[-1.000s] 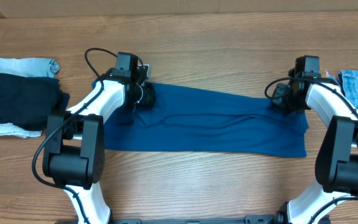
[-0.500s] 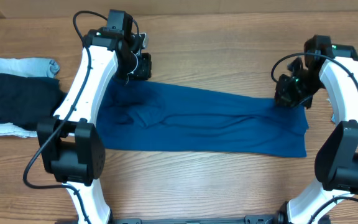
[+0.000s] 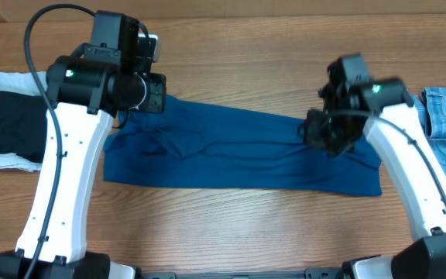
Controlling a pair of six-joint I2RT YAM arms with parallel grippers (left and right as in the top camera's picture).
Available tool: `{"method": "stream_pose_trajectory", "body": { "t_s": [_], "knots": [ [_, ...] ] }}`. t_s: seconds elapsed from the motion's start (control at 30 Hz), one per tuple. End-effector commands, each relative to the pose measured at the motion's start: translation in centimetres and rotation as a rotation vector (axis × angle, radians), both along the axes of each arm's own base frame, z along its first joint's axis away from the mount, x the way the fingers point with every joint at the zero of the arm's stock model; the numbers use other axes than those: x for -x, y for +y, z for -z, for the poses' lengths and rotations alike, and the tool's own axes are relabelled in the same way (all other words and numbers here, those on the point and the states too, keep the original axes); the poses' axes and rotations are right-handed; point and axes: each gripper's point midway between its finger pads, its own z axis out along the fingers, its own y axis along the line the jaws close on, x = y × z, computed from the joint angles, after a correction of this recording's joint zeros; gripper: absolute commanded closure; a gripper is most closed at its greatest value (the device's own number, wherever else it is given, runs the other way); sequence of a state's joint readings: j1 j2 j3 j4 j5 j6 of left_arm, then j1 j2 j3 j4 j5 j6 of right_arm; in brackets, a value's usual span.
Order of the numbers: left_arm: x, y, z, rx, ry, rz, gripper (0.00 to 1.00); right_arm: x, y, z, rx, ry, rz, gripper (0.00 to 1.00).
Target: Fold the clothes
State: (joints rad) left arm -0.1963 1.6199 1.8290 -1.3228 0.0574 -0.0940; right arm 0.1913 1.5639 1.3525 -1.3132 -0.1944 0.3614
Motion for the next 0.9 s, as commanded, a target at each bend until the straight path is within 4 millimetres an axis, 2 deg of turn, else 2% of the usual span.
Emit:
{"method": "stream_pose_trajectory", "body": {
  "t_s": [0.0,0.1,0.13,0.33,0.47,0.63,0.73,0.87],
  "knots": [
    [-0.5,0.5,1.0,-0.048,0.001,0.011,0.64,3.1,-1.3,6.6,0.062,0.137,0.119,0.94],
    [-1.1,0.4,0.7,-0.049,-0.026,0.021,0.56,5.2,-1.1,10.9,0.035,0.177,0.162,0.95],
    [-1.1,0.4,0.7,-0.051,-0.028,0.024,0.55,5.3,-1.2,11.4,0.034,0.172,0.166,0.95],
    [-1.3,0.3,0.7,-0.052,-0.034,0.029,0.52,3.2,-0.8,14.3,-0.008,0.042,0.241,0.94],
    [-1.3,0.3,0.7,-0.051,-0.037,0.029,0.51,1.7,-0.5,13.2,-0.015,-0.035,0.135,0.96],
    [-1.6,0.3,0.5,-0.049,-0.051,0.028,0.49,0.5,-0.5,9.3,-0.025,-0.156,0.083,0.96],
    [-1.8,0.2,0.8,-0.050,-0.043,0.028,0.48,-0.4,-2.7,8.1,0.028,-0.222,0.142,0.96],
    [-2.0,0.2,1.8,-0.053,-0.010,0.026,0.49,-1.5,-7.4,9.5,0.111,-0.208,0.279,0.96]
  ]
}}
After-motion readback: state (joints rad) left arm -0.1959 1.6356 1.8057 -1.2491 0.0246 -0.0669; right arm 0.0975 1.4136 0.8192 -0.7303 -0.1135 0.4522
